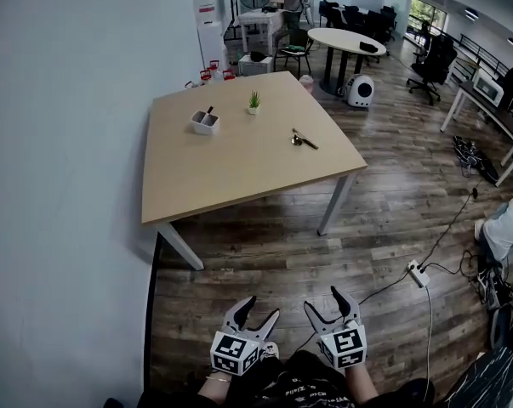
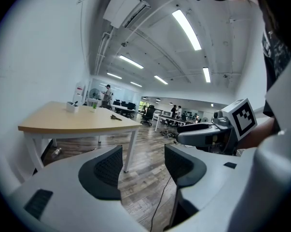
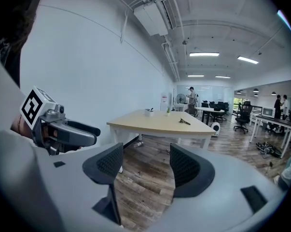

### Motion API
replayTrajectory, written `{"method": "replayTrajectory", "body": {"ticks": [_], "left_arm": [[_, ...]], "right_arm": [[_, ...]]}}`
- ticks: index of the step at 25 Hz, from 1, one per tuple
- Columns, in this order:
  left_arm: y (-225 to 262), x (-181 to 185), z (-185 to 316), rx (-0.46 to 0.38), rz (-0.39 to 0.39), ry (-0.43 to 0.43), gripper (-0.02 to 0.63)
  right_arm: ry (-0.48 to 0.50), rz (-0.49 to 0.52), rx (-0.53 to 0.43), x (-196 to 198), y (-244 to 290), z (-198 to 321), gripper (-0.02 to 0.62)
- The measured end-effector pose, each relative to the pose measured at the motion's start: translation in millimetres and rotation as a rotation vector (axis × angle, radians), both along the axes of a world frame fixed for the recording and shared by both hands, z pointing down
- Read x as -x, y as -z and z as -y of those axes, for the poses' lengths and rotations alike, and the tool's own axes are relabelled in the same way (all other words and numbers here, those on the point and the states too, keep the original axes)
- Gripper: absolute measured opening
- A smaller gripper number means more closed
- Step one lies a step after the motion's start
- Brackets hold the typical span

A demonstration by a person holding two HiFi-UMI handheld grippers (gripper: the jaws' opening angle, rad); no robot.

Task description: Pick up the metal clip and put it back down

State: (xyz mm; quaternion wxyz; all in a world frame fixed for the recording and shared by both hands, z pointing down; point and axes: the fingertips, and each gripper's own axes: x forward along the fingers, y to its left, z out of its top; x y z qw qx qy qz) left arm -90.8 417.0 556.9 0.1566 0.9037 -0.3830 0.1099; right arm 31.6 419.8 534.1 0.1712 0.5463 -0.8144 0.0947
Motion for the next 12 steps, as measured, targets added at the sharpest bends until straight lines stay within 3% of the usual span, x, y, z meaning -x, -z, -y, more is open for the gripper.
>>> {"method": "replayTrajectory", "body": {"ticks": [12], "left_arm": [[-16.5, 9.2, 38.7, 0.026, -0.006, 0.003, 0.262]], "right_arm": [[-0.009, -0.004, 0.046, 6.4, -16.7, 33.8, 0.302]]}}
